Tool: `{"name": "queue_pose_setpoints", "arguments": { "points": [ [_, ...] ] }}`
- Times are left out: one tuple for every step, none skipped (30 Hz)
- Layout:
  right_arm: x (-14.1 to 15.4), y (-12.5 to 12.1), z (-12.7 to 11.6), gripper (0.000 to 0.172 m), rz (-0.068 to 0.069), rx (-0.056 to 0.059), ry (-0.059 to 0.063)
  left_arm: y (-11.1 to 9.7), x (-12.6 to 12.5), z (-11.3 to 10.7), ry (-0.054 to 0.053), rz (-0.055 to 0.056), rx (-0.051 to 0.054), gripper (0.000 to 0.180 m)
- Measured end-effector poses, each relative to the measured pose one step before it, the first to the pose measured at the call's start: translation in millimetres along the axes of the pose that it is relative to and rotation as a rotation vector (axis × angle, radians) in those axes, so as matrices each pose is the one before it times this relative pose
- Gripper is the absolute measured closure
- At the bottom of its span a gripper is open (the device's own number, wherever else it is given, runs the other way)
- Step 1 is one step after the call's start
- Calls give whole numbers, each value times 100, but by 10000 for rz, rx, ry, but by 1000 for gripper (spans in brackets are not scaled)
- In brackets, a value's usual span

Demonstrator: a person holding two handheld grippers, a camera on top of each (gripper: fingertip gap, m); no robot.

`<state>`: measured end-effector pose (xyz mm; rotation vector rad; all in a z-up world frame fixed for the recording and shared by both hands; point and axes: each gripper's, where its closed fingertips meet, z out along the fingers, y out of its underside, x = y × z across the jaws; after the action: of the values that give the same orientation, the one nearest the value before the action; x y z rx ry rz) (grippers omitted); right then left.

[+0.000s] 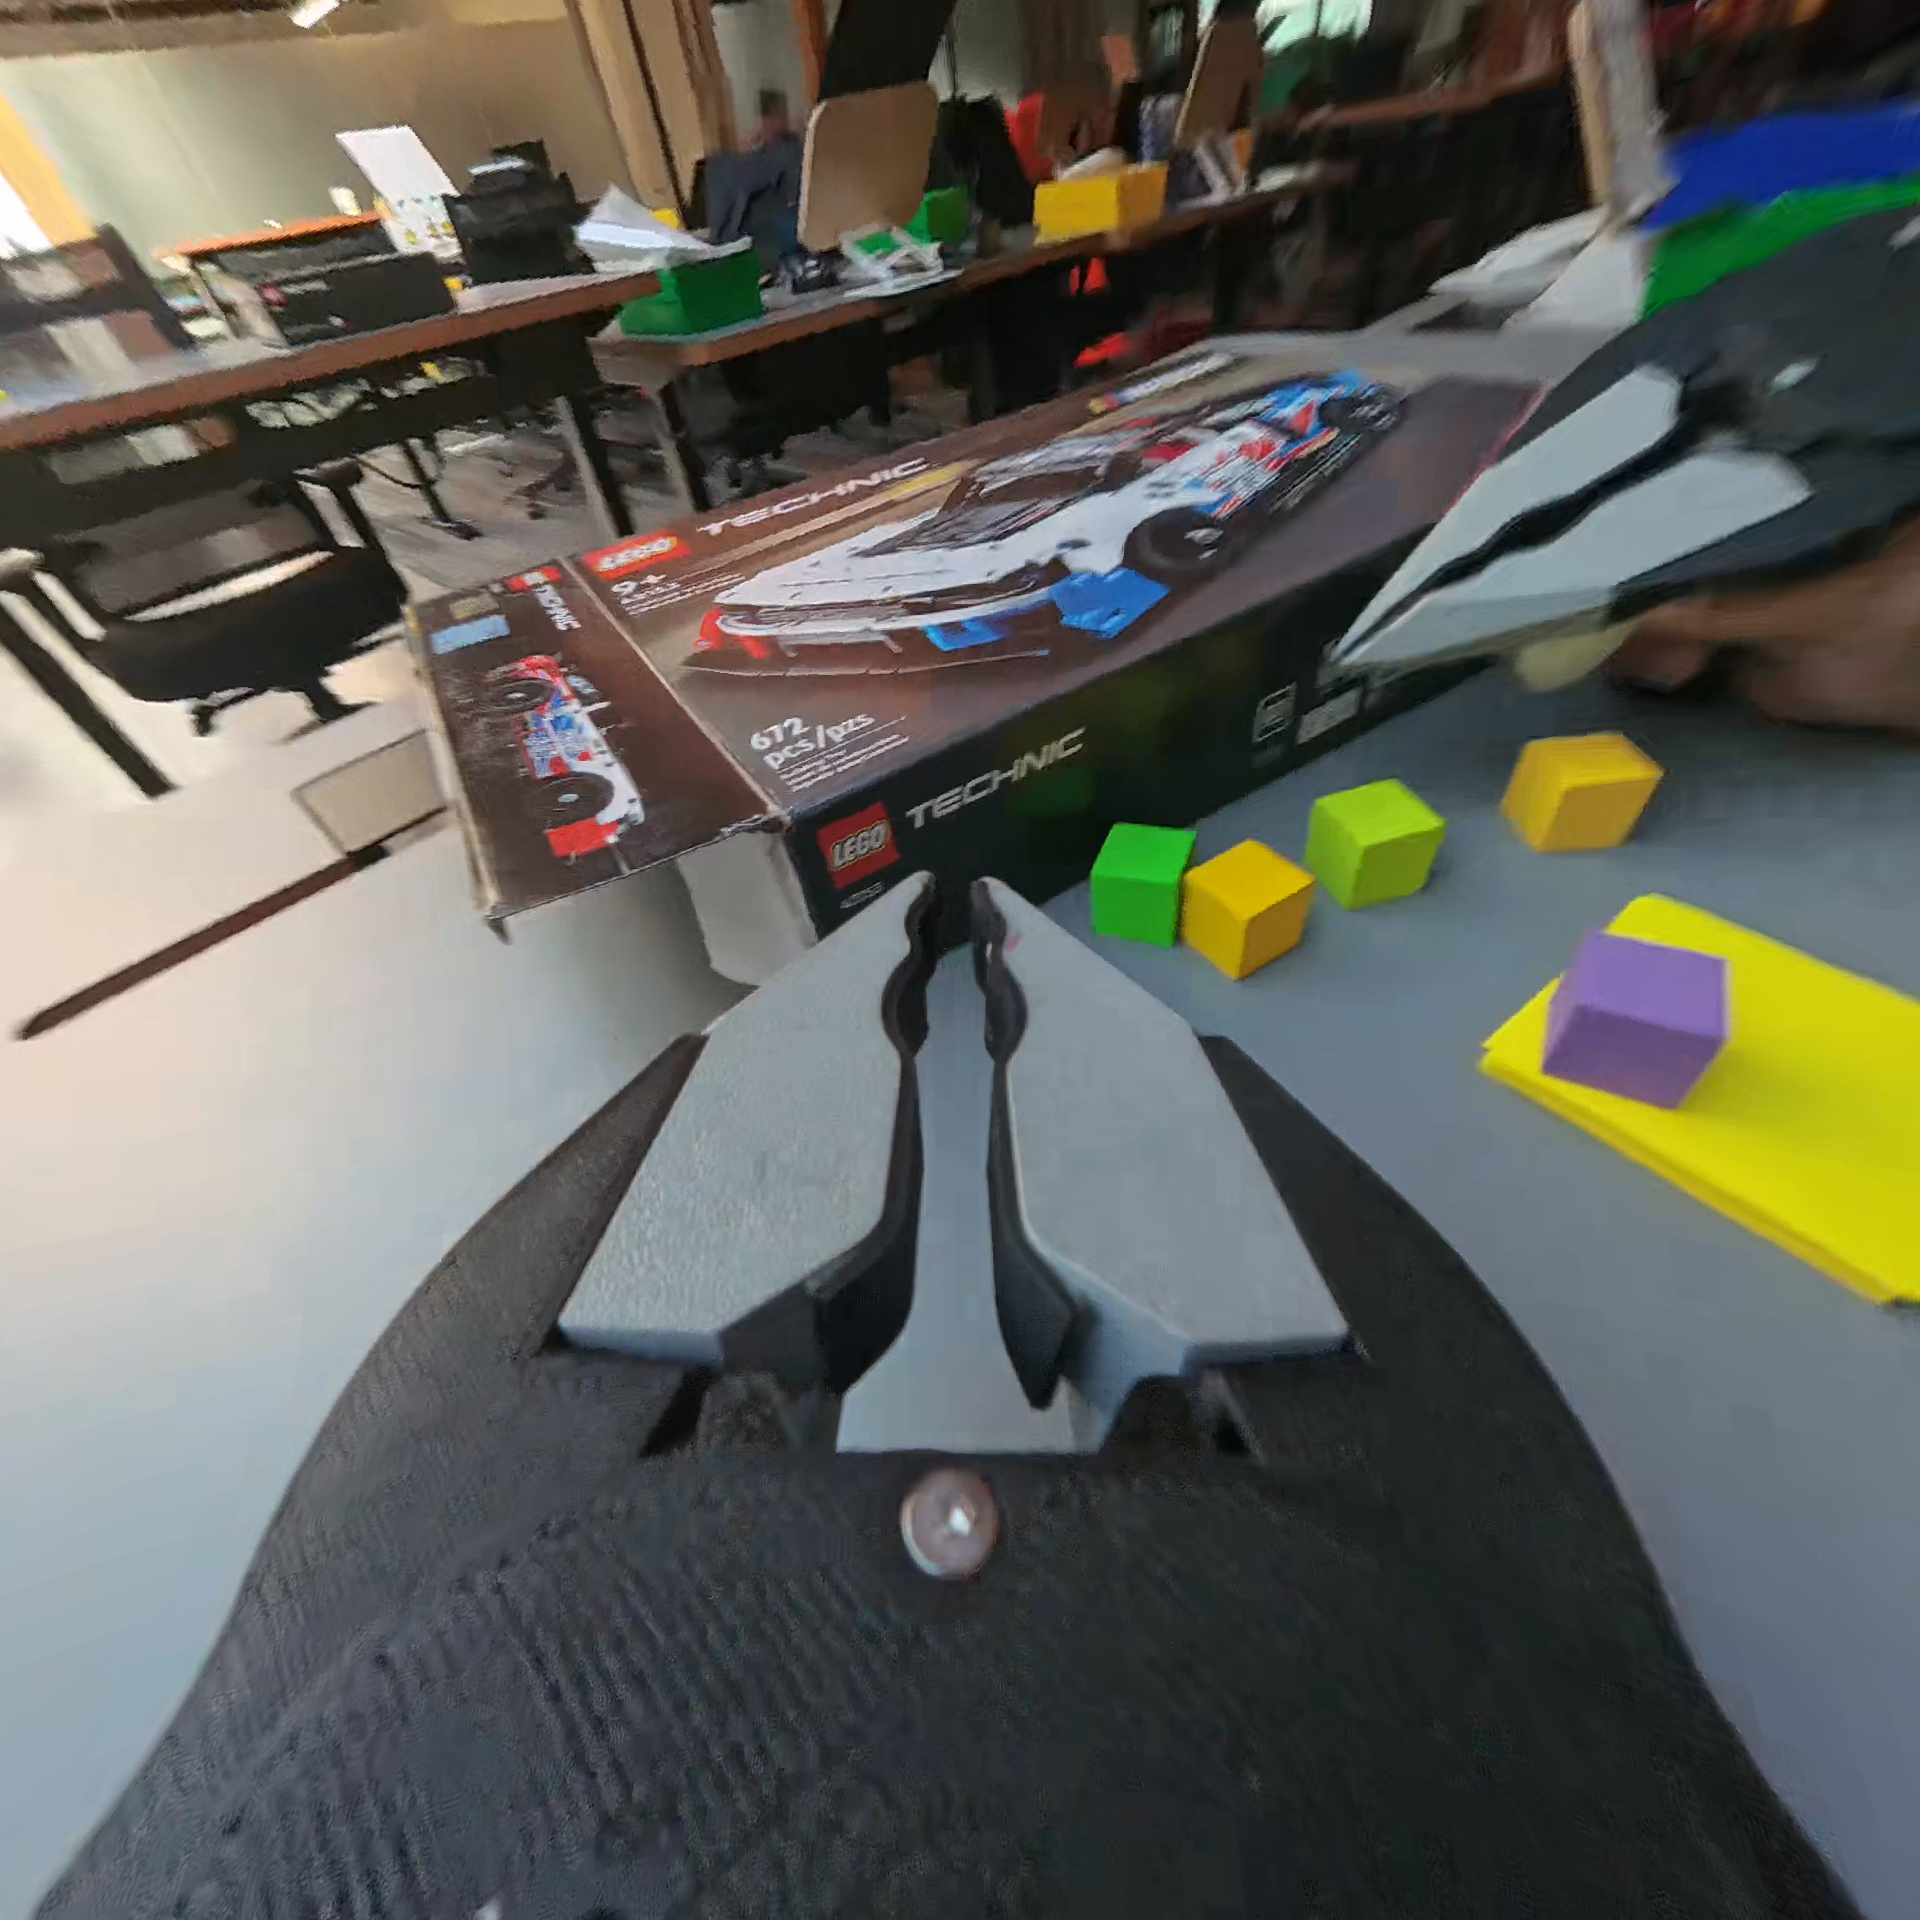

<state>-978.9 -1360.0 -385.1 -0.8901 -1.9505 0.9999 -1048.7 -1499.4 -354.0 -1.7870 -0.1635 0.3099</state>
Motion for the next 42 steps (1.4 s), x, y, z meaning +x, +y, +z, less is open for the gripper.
{"name": "queue_pose_setpoints", "arguments": {
  "points": [
    [-313, -6, 458, 172, -383, -88, -186, -240, 530, -51, 564, -558, 159, 176],
    [-310, -22, 398, 172, -316, -88, -167, 52, 277, 45, 268, -403, -44, 175],
    [-230, 19, 344, 172, -225, -120, -103, 165, 329, 87, 153, -235, -134, 172],
    [-124, 45, 251, 172, -163, -128, -25, 183, 636, 117, 245, -46, -143, 171],
    [-199, -52, 122, 172, -142, -59, -36, 117, 747, 139, 253, 103, -104, 171],
    [-175, -91, -11, 172, -153, -17, 3, 91, 615, 168, 144, 196, -82, 171],
    [-193, -117, -76, 172, -142, -4, 8, 135, 446, 175, 63, 299, -104, 170],
    [-244, -169, -130, 172, -141, 51, -29, 199, 218, 194, -1, 273, -167, 170],
    [-128, -99, -90, 172, -158, 20, 22, 117, 69, 172, -16, 185, -115, 170],
    [5, 36, -4, 172, -134, -44, 62, 37, -114, 129, -66, 89, -50, 170],
    [68, 100, 39, 172, -58, -56, 46, -5, -263, 86, -111, -15, -19, 170],
    [161, 131, 75, 172, 42, -50, 45, -19, -230, 59, -53, -127, 9, 170],
    [390, 89, 18, 172, 114, 8, 142, -29, -75, 7, 101, -212, 23, 169],
    [534, -53, -57, 172, 169, 91, 192, -29, -65, -33, 146, -250, 45, 167],
    [497, -58, -86, 172, 224, 94, 128, -83, -195, -72, 101, -281, 82, 163],
    [420, 123, -67, 172, 242, 5, 69, -92, -197, -93, 146, -306, 86, 160],
    [528, 193, -108, 172, 189, -12, 147, -125, -257, -95, 103, -260, 89, 160],
    [362, 97, -172, 172, 182, 55, 64, -91, -382, -96, -41, -162, 68, 158],
    [270, 61, -222, 172, 297, 48, 31, -2, -346, -67, -89, -41, 5, 156],
    [229, 177, -240, 172, 382, -44, 40, 93, -259, -39, -108, 81, -65, 155],
    [104, 0, -354, 172, 248, 41, 24, 121, -170, -21, -127, 139, -82, 154],
    [-98, -421, -523, 172, 6, 281, -39, 31, -40, -24, -109, 145, -36, 154],
    [-107, -625, -541, 172, -85, 367, 9, -78, 101, -33, -58, 125, 31, 154],
    [-2, -478, -364, 172, 14, 226, 77, -71, 237, -42, 30, 130, 33, 155],
    [25, -210, -153, 172, 213, 60, 72, 53, 264, -19, 67, 155, -8, 155],
    [224, -37, -43, 172, 384, -34, 196, 160, 122, 6, 9, 121, -56, 156],
    [195, -109, -44, 172, 406, 43, 182, 64, 58, 10, 19, 37, -48, 156],
    [-31, -234, -85, 172, 341, 136, 41, -1, -18, -15, -8, -9, 4, 156],
    [-43, -220, -84, 172, 271, 146, 31, -34, -48, -46, -30, -20, 31, 156],
    [-133, -182, -37, 172, 229, 128, -32, -82, -13, -92, -21, 6, 65, 156],
    [-233, -169, 10, 172, 230, 120, -106, -78, 40, -120, -16, 20, 75, 155],
    [-229, -205, 47, 172, 263, 125, -114, -58, 149, -122, 70, 22, 66, 153],
    [-210, -196, 102, 172, 303, 125, -122, 4, 244, -97, 170, -17, 17, 149],
    [-233, -157, 188, 172, 323, 109, -174, 24, 181, -98, 164, -63, 1, 147],
    [-219, -87, 233, 172, 301, 80, -183, -67, 136, -126, 139, -72, 64, 146],
    [-150, -26, 241, 172, 244, 58, -169, -108, 131, -142, 151, -70, 97, 145],
    [-97, 62, 207, 172, 190, 23, -150, -59, 227, -130, 217, -81, 60, 144],
    [-79, 128, 187, 170, 150, -12, -154, 78, 376, -65, 309, -82, -41, 144],
    [-77, 183, 130, 169, 106, -41, -167, 192, 539, -10, 383, -19, -133, 144],
    [-8, 174, 81, 169, 85, -36, -138, 270, 681, 68, 407, 87, -193, 144],
    [-3, 114, 73, 169, 89, -14, -136, 284, 734, 135, 384, 214, -210, 142],
    [-22, 83, 87, 169, 79, -35, -153, 302, 799, 207, 353, 331, -231, 140]
  ]
}}
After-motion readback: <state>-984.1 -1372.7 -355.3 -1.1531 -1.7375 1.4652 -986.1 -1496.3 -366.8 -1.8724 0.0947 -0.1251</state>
